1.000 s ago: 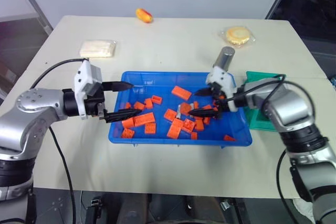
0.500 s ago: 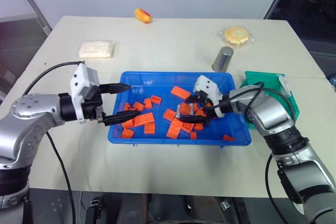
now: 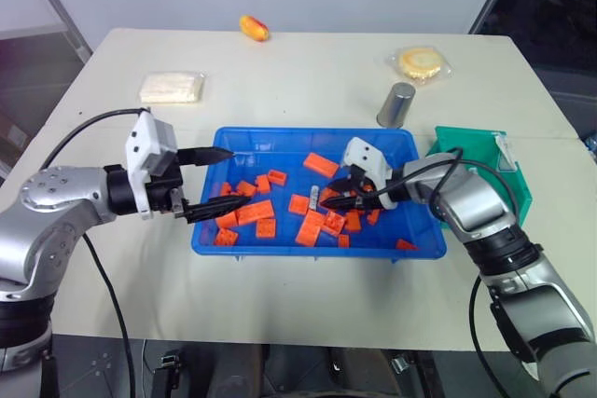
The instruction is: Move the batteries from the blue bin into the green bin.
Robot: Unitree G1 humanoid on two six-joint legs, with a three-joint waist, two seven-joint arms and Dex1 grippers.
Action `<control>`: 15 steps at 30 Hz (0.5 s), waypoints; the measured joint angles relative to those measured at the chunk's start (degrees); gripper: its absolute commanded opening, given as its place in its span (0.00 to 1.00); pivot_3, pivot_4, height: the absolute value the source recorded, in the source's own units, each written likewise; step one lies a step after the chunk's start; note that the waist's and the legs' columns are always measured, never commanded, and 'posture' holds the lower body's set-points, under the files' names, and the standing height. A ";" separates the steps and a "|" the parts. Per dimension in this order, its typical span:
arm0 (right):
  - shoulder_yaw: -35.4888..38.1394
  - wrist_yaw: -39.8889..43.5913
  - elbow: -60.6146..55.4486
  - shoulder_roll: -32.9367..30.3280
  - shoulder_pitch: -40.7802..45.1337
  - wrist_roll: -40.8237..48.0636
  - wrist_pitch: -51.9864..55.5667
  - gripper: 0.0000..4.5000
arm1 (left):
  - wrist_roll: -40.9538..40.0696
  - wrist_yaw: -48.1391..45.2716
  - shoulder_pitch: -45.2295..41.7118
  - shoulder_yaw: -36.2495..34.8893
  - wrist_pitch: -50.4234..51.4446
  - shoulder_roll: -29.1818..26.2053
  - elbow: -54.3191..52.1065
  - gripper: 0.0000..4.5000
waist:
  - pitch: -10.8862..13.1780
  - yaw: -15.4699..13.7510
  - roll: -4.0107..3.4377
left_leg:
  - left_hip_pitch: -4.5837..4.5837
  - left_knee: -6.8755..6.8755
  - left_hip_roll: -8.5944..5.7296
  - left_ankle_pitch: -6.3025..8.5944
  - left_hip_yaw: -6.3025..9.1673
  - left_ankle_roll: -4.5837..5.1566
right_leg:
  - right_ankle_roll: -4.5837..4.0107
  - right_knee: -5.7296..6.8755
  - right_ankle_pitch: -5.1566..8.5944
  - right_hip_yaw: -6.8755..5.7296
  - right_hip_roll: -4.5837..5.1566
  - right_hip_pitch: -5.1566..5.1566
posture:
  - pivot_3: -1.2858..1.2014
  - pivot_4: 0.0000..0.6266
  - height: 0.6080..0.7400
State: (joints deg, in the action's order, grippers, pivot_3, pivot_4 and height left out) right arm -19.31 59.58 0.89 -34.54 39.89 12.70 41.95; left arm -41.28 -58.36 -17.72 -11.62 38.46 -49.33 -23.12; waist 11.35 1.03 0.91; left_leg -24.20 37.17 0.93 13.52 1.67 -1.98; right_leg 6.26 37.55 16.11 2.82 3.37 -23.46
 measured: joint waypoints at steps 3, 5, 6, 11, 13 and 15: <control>0.49 -0.68 0.85 0.39 1.80 -0.07 0.00 0.36 | 0.06 0.00 -0.01 0.04 -0.03 0.00 0.05 1.00 | 0.00 0.10 0.00 | 0.00 0.00 0.00 0.00 -0.01 0.00 | 0.00 0.01 0.00 0.00 0.00 -0.01 | 0.52 0.24 1.00; 2.00 -1.59 2.11 0.77 4.62 -0.18 -0.40 0.36 | 0.07 -0.01 -0.03 0.08 -0.05 0.01 0.07 1.00 | 0.00 0.14 0.00 | 0.00 0.00 0.00 0.00 0.00 0.00 | 0.00 0.02 0.00 0.00 0.00 -0.02 | 0.52 0.24 1.00; 2.90 -2.36 3.35 0.76 6.65 -0.54 -1.27 0.36 | 0.07 -0.01 -0.04 0.09 -0.06 0.01 0.09 1.00 | 0.00 0.13 0.00 | 0.00 0.00 0.00 0.00 -0.01 0.00 | 0.00 0.03 0.00 0.00 0.00 -0.02 | 0.52 0.24 1.00; 3.75 -5.18 11.31 -0.37 11.62 -6.37 -10.12 0.36 | 0.08 -0.04 -0.19 0.14 -0.10 0.02 0.36 1.00 | -0.01 -0.08 0.02 | 0.00 0.00 -0.01 0.00 -0.02 0.00 | 0.00 0.01 0.00 0.00 0.02 0.00 | 0.52 0.24 1.00; 3.16 -5.51 14.39 -0.35 11.60 -8.27 -12.75 0.36 | 0.13 -0.02 -0.26 0.20 -0.11 0.02 0.50 1.00 | -0.01 -0.03 0.01 | 0.00 0.00 -0.02 0.00 -0.04 0.00 | 0.00 0.01 0.00 0.01 0.03 -0.01 | 0.52 0.24 1.00; 2.43 -5.50 16.79 -0.27 11.29 -9.78 -14.93 0.53 | 0.14 0.00 -0.63 0.55 -0.16 0.03 0.50 1.00 | -0.01 0.07 0.01 | 0.00 -0.01 -0.01 0.00 -0.04 -0.01 | 0.00 0.02 0.00 0.01 0.02 -0.02 | 0.52 0.24 1.00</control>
State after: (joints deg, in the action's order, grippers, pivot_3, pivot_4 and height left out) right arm -16.88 54.08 17.68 -34.81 51.17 2.92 27.02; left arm -41.13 -58.35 -18.34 -11.07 38.30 -49.31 -22.62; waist 11.35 1.10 0.93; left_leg -24.20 37.16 0.91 13.52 1.63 -1.99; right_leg 6.26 37.57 16.11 2.83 3.39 -23.48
